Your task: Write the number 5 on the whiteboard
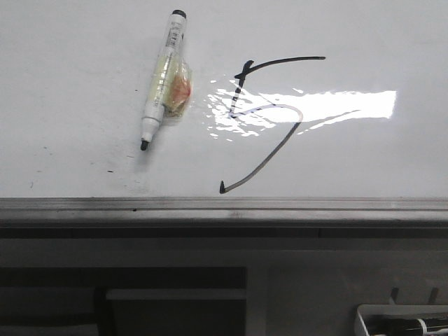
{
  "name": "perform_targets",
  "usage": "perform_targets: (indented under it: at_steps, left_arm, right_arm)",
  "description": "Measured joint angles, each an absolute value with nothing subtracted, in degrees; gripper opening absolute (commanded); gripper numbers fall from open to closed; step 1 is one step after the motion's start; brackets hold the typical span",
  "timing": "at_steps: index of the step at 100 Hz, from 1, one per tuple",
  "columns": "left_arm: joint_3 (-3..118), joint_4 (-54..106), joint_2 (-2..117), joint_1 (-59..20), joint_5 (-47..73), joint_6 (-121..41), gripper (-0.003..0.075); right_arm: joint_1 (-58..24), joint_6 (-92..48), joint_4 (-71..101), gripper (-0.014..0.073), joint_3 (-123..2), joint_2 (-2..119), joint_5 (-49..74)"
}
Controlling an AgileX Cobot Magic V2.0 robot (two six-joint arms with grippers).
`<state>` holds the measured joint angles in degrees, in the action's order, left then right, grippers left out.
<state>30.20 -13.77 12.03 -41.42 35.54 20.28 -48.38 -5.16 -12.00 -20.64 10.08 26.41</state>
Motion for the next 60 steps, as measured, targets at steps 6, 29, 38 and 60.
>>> perform_targets:
  at_steps: [6, 29, 38, 60]
  left_arm:
    - [29.51, -14.3, 11.89, -41.42, 34.12, 20.28, -0.002]
    - [22.31, -23.26, 7.23, -36.66, 27.67, 20.29, -0.002]
    - [16.94, -24.2, 4.15, -31.77, 21.44, 20.29, -0.002]
    - [4.11, -13.85, -0.32, -19.59, 8.25, 17.72, -0.002]
  right_arm:
    - [-48.38, -5.16, -12.0, -0.0041, -20.64, 10.08, 26.41]
    - [-48.38, -5.16, -12.0, -0.0041, -20.64, 10.08, 26.41]
    - [-48.38, -5.16, -12.0, -0.0041, -20.64, 10.08, 26.41]
    - [-48.38, -5.16, -12.0, -0.0041, -20.64, 10.08, 26.41]
